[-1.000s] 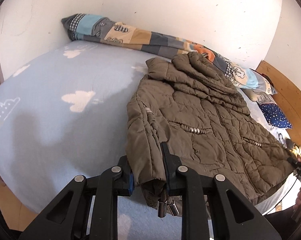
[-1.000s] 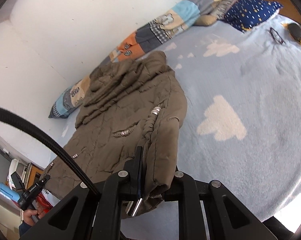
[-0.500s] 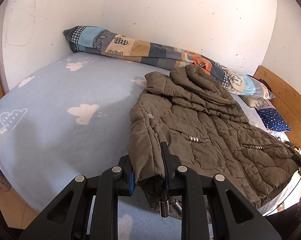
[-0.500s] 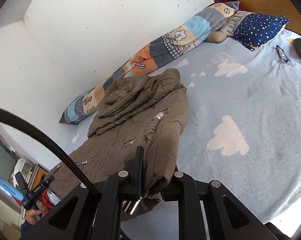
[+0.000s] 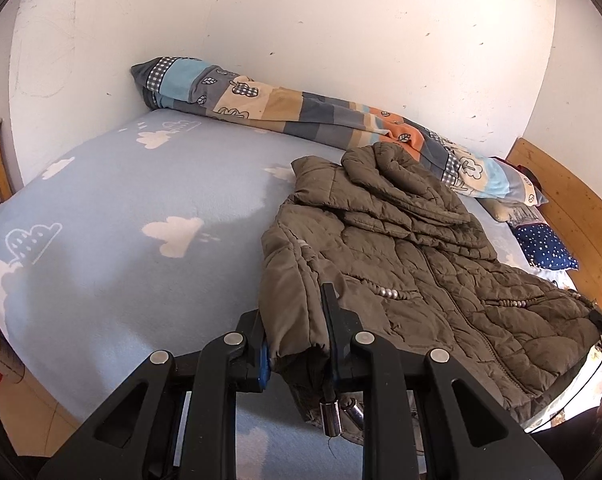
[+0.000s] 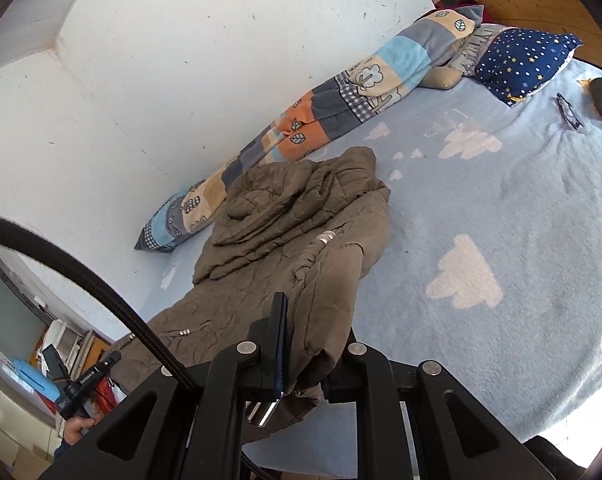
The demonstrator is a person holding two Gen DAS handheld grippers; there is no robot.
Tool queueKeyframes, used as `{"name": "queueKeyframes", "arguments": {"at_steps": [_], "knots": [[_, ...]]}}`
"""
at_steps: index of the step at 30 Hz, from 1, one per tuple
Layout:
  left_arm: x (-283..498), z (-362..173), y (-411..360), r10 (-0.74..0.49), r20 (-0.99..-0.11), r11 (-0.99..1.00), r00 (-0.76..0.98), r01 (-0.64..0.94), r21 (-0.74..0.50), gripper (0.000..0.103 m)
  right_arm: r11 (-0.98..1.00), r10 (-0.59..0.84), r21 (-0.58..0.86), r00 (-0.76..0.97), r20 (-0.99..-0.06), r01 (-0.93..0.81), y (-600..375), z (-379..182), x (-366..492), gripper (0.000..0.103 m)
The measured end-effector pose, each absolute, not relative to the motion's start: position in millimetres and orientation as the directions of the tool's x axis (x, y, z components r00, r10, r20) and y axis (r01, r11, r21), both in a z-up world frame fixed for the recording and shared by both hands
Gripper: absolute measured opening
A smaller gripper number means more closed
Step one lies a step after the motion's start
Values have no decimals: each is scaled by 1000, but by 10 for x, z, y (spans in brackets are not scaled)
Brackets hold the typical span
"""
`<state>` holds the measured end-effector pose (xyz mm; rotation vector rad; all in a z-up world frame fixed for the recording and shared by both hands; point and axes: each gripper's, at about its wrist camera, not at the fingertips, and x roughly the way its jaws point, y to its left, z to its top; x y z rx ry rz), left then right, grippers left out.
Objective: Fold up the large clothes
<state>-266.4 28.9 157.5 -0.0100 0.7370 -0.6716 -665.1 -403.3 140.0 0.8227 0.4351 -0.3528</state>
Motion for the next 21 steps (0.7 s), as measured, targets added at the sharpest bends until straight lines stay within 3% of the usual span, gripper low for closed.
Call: {"name": "queueKeyframes", "arguments": {"at_steps": [21], "knots": [[-2539, 1846, 204, -583, -575, 783, 574, 585, -211, 20, 671, -139, 604, 874, -467, 429, -4225, 1801, -6384, 14]]}}
